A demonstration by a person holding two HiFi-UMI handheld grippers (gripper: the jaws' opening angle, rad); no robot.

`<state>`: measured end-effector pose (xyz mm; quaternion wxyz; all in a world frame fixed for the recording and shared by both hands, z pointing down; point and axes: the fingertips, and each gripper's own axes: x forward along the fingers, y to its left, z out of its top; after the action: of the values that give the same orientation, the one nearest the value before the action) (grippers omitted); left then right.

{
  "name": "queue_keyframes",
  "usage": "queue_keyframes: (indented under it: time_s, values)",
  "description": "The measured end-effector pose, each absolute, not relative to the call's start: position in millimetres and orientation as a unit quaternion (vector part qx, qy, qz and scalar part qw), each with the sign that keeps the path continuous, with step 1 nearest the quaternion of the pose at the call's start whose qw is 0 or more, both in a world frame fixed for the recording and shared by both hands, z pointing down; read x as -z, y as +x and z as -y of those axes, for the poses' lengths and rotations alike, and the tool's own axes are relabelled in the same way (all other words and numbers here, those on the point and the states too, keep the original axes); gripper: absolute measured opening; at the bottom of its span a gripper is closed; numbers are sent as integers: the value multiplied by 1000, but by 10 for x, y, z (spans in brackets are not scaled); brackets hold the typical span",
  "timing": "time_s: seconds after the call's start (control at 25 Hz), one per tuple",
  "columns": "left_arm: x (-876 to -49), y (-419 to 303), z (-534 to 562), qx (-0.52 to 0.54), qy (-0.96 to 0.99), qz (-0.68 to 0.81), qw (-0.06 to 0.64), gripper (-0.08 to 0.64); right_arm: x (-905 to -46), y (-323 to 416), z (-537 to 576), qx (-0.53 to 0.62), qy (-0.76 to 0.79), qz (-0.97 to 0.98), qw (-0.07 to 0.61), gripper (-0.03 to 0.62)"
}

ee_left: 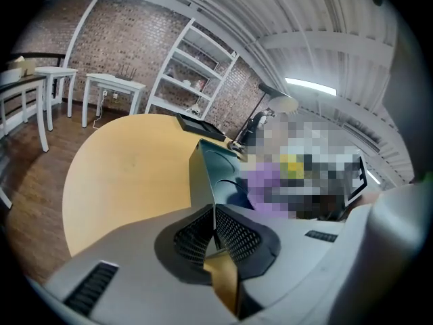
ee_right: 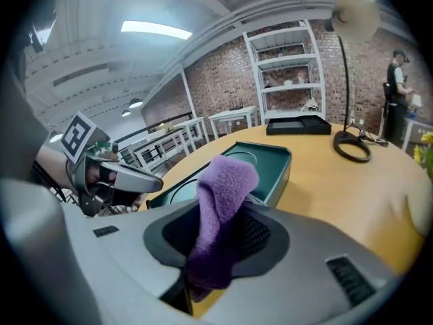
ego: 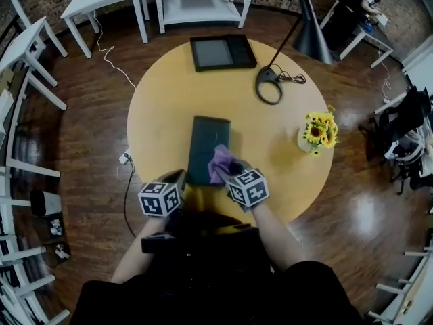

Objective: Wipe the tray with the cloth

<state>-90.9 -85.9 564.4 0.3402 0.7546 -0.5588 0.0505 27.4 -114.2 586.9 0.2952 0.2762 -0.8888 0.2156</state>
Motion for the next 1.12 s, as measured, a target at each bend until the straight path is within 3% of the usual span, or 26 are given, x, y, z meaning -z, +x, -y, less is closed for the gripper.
queue_keyframes:
  time_s: [0.24,0.72,0.88,1.12]
  values:
    - [-5675,-759,848,-99,768,551,311,12,-5941,562,1069,-314,288,869,253,123]
    - [-5539,-629,927,-154,783,550,246,20,-6026,811,1154,-351,310,846,254,123]
    - [-5604,-581,1086,-181,786,532,258,97,-6021,981,1482,-343,329,838,267,123]
    - [-5669,-607,1173,-181,778,531,283,109,-5609,898,2313,-342,344,852,199,123]
